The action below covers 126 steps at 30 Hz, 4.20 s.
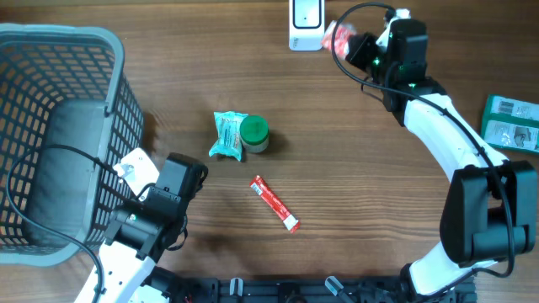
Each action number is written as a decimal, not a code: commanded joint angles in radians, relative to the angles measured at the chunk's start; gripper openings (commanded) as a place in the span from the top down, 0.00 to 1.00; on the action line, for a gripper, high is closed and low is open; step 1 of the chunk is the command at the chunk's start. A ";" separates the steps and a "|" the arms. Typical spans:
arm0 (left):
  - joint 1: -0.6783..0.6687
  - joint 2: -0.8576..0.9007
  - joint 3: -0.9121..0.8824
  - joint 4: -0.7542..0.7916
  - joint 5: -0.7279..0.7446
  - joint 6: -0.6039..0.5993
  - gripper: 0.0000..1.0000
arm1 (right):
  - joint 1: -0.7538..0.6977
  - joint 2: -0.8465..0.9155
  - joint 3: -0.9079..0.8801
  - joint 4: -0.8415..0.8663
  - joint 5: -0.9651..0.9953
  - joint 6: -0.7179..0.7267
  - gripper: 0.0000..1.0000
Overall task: Scan the item barcode
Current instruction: 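Lift the snack box and hold it at the white scanner, then carry the snack box to the right edge and release it, then move the right gripper back toward the green-lidded jar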
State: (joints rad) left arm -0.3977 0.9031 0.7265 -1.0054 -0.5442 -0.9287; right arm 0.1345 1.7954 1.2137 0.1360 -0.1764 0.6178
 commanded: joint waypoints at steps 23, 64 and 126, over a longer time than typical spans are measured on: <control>0.004 -0.006 -0.003 0.000 -0.003 0.008 0.00 | 0.102 0.638 0.367 0.712 0.075 -0.547 0.96; 0.004 -0.006 -0.003 0.000 -0.003 0.008 0.00 | -0.667 0.039 0.333 -0.552 0.130 -0.196 0.01; 0.004 -0.006 -0.003 0.000 -0.003 0.008 0.00 | 0.402 0.113 0.342 -0.830 -0.166 0.354 0.00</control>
State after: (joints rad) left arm -0.3977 0.9031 0.7265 -1.0054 -0.5438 -0.9287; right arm 0.5125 1.8980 1.5452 -0.7330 -0.4355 1.0496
